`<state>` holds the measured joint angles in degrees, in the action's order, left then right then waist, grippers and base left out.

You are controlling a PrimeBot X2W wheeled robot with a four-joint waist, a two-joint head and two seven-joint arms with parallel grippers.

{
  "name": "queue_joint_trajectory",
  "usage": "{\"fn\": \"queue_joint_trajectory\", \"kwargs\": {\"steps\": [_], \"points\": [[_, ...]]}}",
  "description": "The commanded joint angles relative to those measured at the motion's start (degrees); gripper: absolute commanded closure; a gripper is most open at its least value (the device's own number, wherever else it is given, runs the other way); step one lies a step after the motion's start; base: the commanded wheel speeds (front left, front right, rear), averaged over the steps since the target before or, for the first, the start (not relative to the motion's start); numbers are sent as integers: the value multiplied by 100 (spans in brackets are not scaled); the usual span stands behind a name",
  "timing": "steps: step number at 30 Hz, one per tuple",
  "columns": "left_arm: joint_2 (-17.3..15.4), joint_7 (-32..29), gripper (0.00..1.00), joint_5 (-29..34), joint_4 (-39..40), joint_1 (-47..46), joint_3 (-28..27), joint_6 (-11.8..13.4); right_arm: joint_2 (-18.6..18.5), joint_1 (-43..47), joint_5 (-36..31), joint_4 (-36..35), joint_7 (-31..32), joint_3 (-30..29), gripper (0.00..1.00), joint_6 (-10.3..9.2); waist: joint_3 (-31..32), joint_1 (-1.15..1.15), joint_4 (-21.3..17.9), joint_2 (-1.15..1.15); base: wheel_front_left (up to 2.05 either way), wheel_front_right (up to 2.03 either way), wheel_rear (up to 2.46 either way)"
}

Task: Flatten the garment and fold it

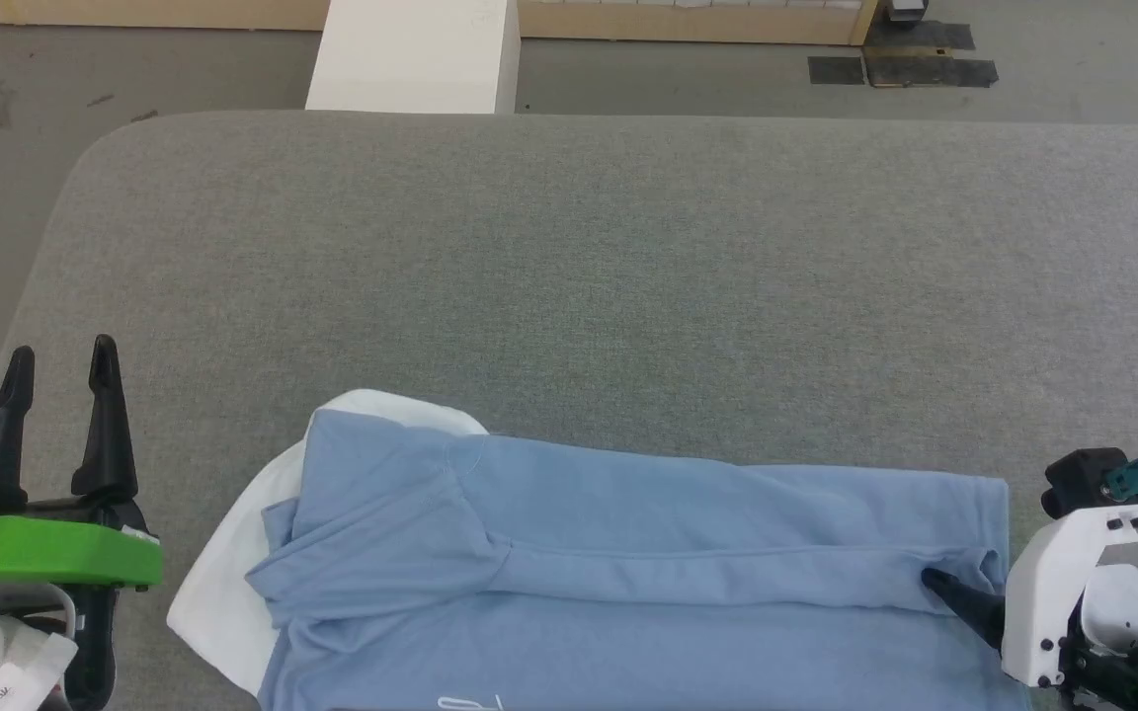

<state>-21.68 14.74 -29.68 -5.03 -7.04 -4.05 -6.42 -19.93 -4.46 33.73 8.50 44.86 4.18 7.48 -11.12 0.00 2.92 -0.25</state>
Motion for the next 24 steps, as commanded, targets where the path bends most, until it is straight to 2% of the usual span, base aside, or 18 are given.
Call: {"fn": "queue_joint_trajectory", "kwargs": {"steps": [1, 3, 11, 15, 19, 20, 24], "points": [[42, 25, 0, 76, -11, 35, -31, -34, 163, 57, 33, 212, 85, 176, 56, 1, 6, 0, 10, 25, 0, 0, 0], [64, 26, 0, 90, -30, 39, -45, -49, 151, 54, 4, 260, 115, 122, 100, 1, 13, 0, 10, 25, 0, 0, 0], [141, 26, 0, 107, -59, 83, -71, -89, 84, 78, -206, 306, 220, -317, 100, 1, 53, 0, 7, 25, 0, 0, 0], [155, 26, 0, 101, -74, 83, -70, -97, 76, 104, -290, 325, 261, -727, 100, 1, 41, 0, 17, 25, 0, 0, 0], [158, 26, 0, 104, -86, 75, -77, -101, 58, 117, -488, 371, 343, -1396, 100, 1, 29, 0, 25, 25, 0, 0, 0], [149, 26, 0, 93, -97, 71, -69, -103, 61, 105, -644, 363, 409, -1763, 100, 1, 22, 0, 27, 25, 0, 0, 0], [124, 26, 0, 75, -95, 48, -38, -105, 76, 88, -1083, 216, 666, -2443, 100, 1, 10, 0, 35, 25, 0, 0, 0]]}}
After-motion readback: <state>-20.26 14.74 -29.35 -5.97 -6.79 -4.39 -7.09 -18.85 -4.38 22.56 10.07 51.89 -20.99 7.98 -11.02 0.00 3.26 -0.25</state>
